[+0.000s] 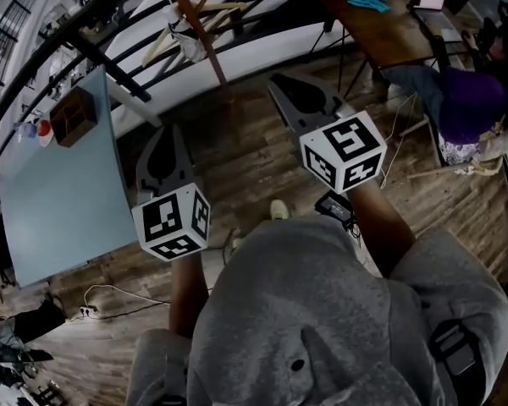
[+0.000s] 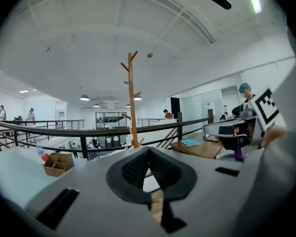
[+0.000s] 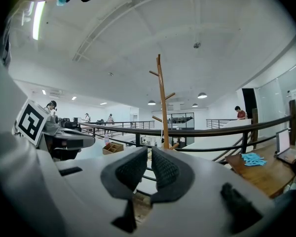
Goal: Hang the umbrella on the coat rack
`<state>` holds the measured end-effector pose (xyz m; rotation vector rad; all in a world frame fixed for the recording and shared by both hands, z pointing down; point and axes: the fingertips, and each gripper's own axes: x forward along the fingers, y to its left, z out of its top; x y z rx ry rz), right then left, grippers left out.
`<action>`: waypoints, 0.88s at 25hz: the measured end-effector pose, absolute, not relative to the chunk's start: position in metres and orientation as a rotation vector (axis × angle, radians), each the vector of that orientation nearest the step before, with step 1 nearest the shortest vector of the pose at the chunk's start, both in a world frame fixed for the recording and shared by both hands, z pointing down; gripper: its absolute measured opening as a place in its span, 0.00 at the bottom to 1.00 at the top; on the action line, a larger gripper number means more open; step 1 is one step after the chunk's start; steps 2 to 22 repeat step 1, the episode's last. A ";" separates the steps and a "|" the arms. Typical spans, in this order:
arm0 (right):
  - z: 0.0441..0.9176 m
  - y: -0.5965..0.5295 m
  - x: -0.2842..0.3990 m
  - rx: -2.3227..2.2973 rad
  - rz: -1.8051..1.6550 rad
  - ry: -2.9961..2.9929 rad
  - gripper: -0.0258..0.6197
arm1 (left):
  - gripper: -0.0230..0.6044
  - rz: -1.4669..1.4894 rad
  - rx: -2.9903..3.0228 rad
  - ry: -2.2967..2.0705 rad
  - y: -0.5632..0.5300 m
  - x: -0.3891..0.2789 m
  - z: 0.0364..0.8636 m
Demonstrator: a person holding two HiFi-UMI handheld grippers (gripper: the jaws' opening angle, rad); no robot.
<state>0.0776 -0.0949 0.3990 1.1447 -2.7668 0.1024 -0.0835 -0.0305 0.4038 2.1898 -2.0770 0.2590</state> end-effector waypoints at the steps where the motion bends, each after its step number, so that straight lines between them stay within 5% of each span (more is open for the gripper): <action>1: 0.399 -0.095 0.076 1.144 0.098 -2.767 0.10 | 0.06 0.258 2.193 -2.078 -0.031 -0.084 0.403; 22: 0.399 -0.095 0.076 1.144 0.098 -2.767 0.10 | 0.06 0.258 2.193 -2.078 -0.031 -0.084 0.403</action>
